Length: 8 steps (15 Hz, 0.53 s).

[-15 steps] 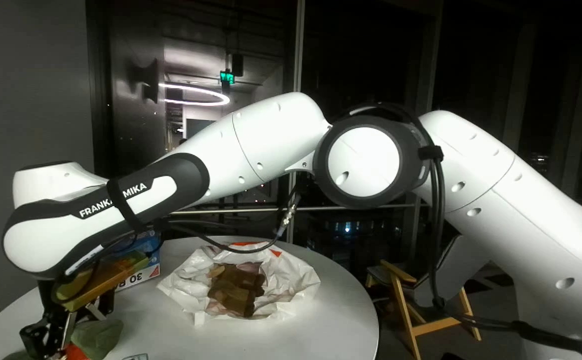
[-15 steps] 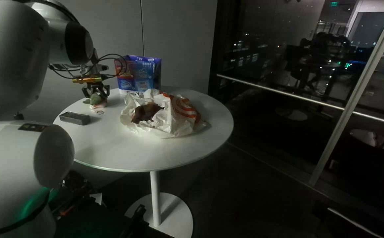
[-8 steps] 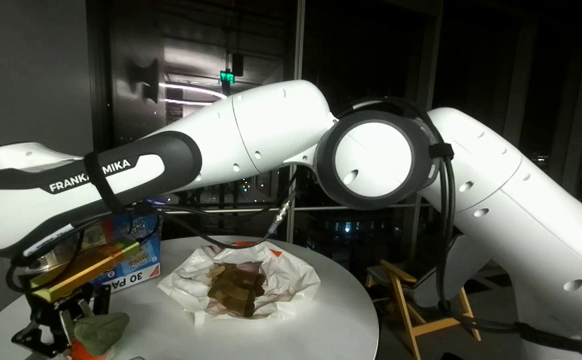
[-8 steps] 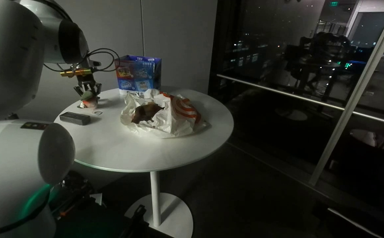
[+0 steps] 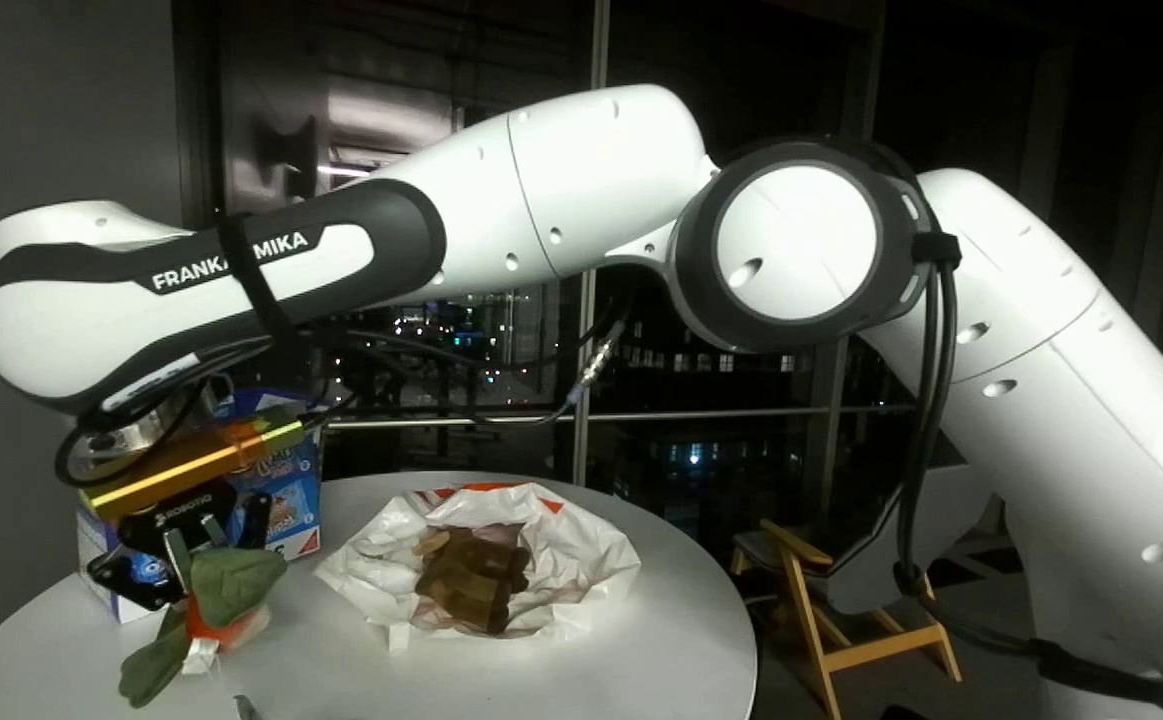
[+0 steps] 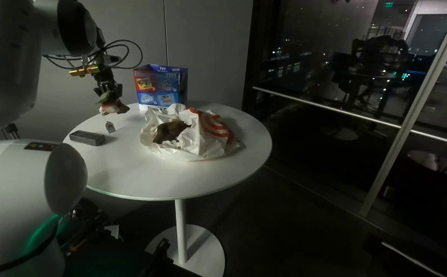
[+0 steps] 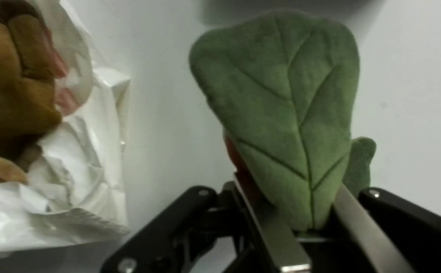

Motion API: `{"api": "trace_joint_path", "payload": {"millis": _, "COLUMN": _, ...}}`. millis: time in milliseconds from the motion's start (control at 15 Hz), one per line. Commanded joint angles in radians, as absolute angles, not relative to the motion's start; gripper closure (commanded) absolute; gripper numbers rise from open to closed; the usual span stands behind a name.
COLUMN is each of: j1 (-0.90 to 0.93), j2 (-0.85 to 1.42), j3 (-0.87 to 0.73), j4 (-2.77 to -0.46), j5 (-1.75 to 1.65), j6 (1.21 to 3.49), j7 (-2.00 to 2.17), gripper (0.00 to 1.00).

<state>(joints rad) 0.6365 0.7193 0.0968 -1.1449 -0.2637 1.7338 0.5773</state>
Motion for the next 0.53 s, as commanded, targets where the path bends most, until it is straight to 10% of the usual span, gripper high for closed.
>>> {"api": "trace_joint_path", "payload": {"millis": 0, "j1": 0.620, "j2": 0.539, "j3": 0.048, "j4": -1.367, "j5": -0.279, "j6": 1.796, "j7": 0.737, "gripper": 0.88}}
{"api": "trace_joint_path", "payload": {"millis": 467, "j1": 0.558, "j2": 0.330, "j3": -0.010, "j4": -1.686, "j5": -0.313, "j6": 1.867, "j7": 1.050, "gripper": 0.88}}
